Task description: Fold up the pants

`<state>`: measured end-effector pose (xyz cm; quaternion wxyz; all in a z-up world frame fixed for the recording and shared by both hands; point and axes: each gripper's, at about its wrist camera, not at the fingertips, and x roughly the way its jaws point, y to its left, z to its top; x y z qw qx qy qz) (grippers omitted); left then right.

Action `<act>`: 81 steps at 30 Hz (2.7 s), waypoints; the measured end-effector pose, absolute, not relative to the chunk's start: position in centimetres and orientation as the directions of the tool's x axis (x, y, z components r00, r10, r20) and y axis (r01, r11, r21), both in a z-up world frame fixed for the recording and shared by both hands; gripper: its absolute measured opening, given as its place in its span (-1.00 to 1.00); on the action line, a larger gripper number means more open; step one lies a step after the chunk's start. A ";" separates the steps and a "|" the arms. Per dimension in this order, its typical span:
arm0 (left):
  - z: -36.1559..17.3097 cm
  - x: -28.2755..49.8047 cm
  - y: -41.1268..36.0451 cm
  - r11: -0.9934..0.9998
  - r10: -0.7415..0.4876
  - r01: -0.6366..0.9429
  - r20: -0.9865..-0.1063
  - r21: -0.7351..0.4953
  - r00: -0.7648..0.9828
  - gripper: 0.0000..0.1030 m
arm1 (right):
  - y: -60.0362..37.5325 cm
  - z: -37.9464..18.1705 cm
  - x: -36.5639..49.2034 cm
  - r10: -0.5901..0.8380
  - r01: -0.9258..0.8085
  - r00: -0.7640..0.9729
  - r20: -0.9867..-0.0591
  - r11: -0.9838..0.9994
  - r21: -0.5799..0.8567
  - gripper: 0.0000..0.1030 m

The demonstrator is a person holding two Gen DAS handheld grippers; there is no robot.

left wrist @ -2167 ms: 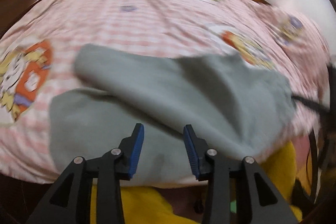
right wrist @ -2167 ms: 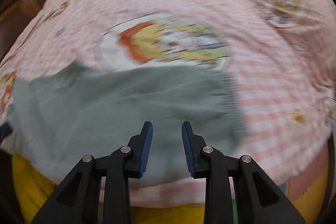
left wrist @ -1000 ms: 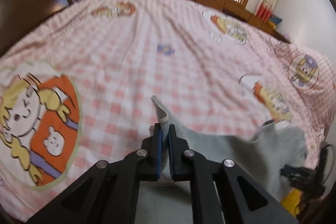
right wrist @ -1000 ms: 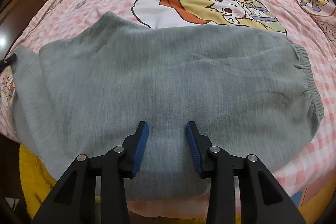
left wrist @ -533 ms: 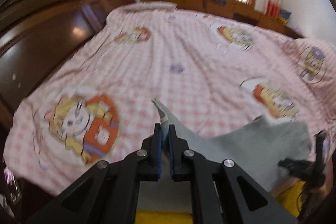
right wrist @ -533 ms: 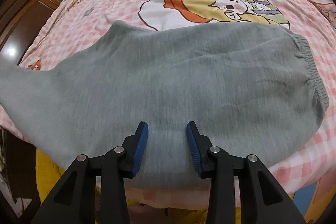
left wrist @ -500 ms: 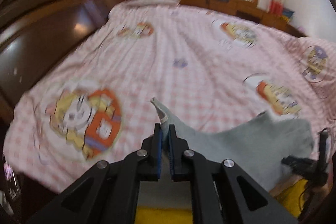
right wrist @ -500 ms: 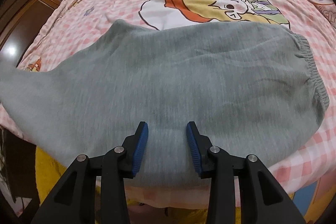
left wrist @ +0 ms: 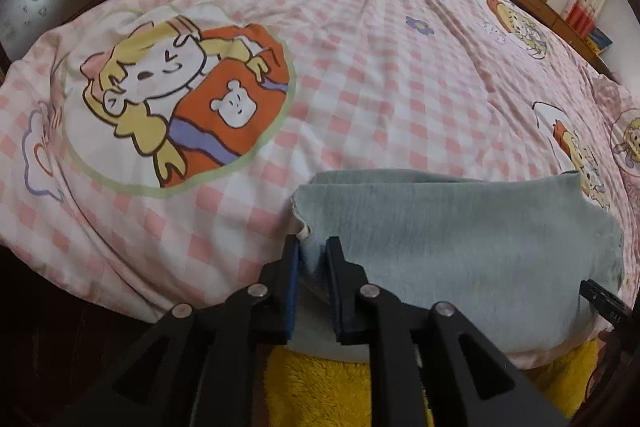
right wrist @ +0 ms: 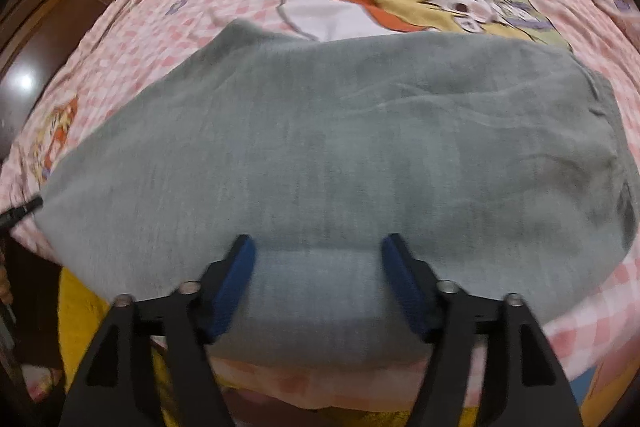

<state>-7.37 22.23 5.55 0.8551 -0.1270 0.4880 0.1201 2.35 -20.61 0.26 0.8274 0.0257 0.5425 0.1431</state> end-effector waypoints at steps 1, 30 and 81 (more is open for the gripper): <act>5.6 -7.4 22.3 0.940 0.077 -0.324 -0.862 -0.104 0.502 -0.69 | -19.9 0.2 2.2 0.242 -0.232 0.371 -0.897 0.959 0.163 0.55; 5.8 -6.2 23.3 0.936 -0.019 -0.256 -0.759 -0.242 0.650 -0.84 | -15.5 5.9 14.5 0.342 -0.402 0.527 -0.778 0.907 0.126 -0.86; 3.0 -12.5 20.0 0.900 -0.021 -0.362 -0.855 -0.242 0.518 -0.14 | 1.3 2.7 -4.4 0.433 -0.805 0.302 -0.849 0.593 0.015 -0.32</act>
